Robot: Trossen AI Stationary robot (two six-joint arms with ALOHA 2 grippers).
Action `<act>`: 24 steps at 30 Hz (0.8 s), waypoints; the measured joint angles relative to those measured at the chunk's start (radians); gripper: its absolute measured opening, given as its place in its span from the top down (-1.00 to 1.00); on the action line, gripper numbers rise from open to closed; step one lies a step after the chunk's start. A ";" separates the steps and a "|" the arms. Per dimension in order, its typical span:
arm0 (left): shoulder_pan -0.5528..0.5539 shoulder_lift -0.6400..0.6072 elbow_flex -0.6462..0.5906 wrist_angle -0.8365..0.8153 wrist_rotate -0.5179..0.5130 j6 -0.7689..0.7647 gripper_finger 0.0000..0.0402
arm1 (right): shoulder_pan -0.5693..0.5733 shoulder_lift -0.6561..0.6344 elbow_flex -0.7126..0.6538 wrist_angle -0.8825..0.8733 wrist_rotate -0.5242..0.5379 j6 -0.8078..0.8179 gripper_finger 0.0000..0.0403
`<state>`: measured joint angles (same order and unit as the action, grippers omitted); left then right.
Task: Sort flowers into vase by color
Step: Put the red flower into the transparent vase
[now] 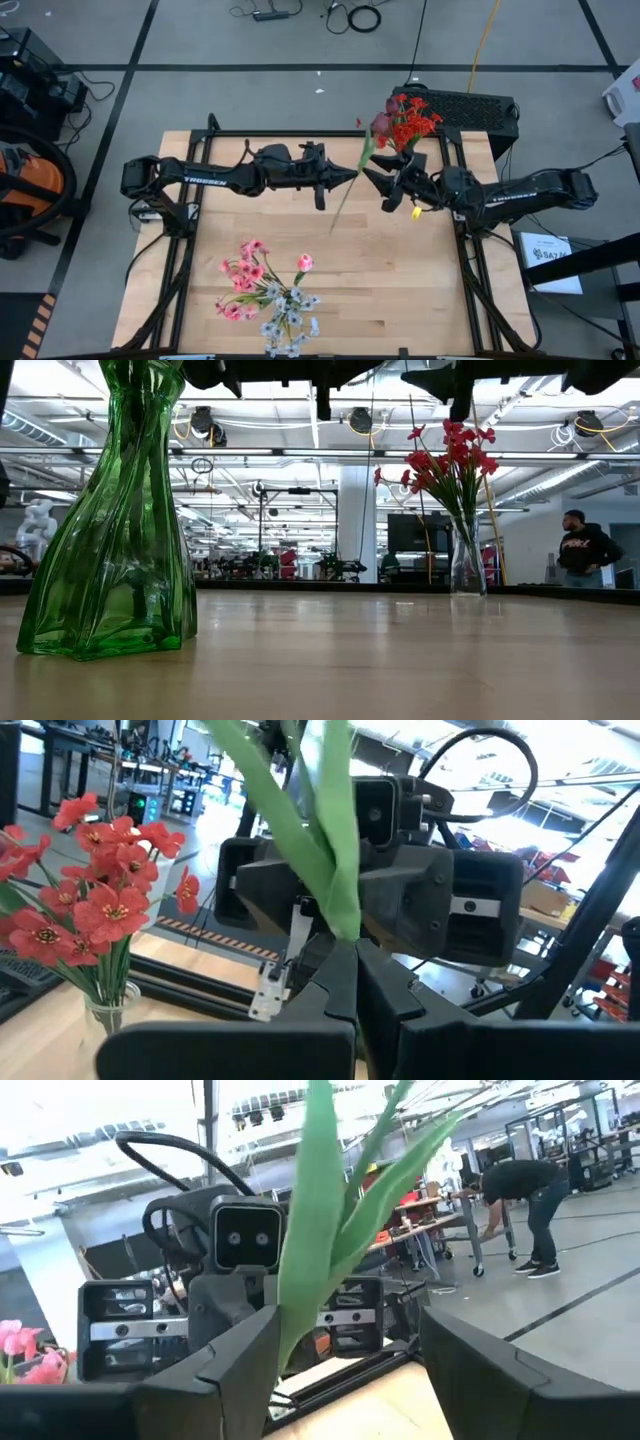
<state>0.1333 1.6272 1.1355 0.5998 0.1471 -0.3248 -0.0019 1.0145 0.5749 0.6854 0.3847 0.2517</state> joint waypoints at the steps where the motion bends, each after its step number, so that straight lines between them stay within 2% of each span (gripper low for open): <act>1: 0.000 0.000 0.000 -0.001 0.000 0.000 1.00 | -0.005 0.006 0.007 -0.003 -0.005 0.007 -0.15; 7: 0.000 0.000 0.000 -0.007 0.003 0.000 1.00 | -0.027 0.051 0.055 -0.026 -0.128 0.010 -0.14; 12: 0.002 0.000 0.000 -0.007 0.003 0.000 1.00 | -0.030 0.074 0.083 -0.068 -0.131 0.009 -0.14; 15: 0.002 0.000 0.000 -0.011 0.003 0.000 1.00 | -0.030 0.074 0.086 -0.074 -0.130 -0.001 -0.05; 19: 0.002 0.000 0.000 -0.011 0.003 0.000 1.00 | -0.030 0.073 0.086 -0.080 -0.131 -0.008 0.25; 24: 0.004 0.000 0.000 -0.025 -0.001 0.000 1.00 | -0.030 0.072 0.088 -0.123 -0.146 -0.010 0.87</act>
<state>0.1371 1.6272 1.1355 0.5746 0.1463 -0.3244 -0.0315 1.0866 0.6628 0.5623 0.2383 0.2413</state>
